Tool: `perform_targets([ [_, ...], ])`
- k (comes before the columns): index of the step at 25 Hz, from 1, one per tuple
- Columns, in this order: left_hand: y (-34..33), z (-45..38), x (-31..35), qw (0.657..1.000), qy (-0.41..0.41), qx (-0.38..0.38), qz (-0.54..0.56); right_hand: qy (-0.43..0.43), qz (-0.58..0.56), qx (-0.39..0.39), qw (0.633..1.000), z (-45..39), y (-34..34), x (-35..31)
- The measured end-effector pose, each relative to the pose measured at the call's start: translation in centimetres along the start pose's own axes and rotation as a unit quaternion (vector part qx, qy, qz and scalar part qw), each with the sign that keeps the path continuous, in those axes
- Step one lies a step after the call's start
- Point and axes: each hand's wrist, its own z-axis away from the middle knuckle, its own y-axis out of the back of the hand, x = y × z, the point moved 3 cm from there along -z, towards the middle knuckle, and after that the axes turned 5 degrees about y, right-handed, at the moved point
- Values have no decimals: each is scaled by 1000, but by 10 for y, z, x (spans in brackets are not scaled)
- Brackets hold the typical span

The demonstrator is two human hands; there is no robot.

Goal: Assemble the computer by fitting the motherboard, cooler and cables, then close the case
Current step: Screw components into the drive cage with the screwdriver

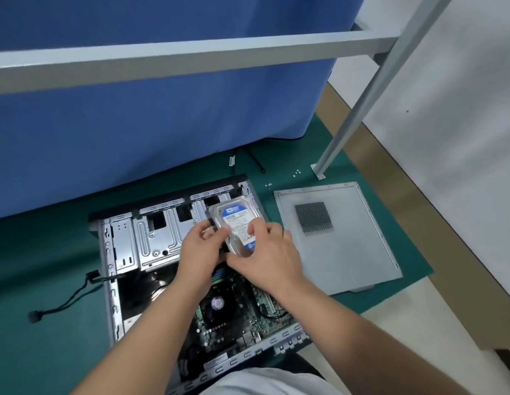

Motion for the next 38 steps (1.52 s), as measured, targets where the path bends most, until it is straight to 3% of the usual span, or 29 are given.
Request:
perform_targets([
  [6,23,27,5,999,-4,-24,23,33,-52,-44,997,31,-21,-17],
  [9,26,33,10,997,-24,-70,12,10,-267,-53,962,34,-15,-17],
  [11,31,33,8,998,-48,-34,-30,-40,-467,-65,881,35,-12,-11],
  [14,34,34,-3,1000,-17,11,-24,-128,-696,-103,699,39,-18,1],
  [16,29,38,-11,998,42,-40,17,-135,-732,-117,657,43,-21,5],
  [18,28,40,-15,995,66,-63,37,-126,-724,-106,669,45,-23,10],
  [19,29,39,-17,994,71,-65,47,-123,-704,-95,693,47,-22,14],
  [21,33,40,-22,993,79,-69,48,-96,-600,-73,791,50,-16,23],
  [23,37,43,-31,993,95,-62,38,-31,-412,-48,909,58,-8,34],
  [25,39,46,-45,992,111,-56,26,74,-199,7,977,66,0,43],
  [27,36,49,-60,990,126,-58,22,199,-8,45,979,74,0,48],
  [30,29,48,-78,987,146,-55,33,305,118,-12,945,82,-6,57],
  [38,7,26,-85,984,162,-20,71,319,210,-16,924,52,-17,74],
])
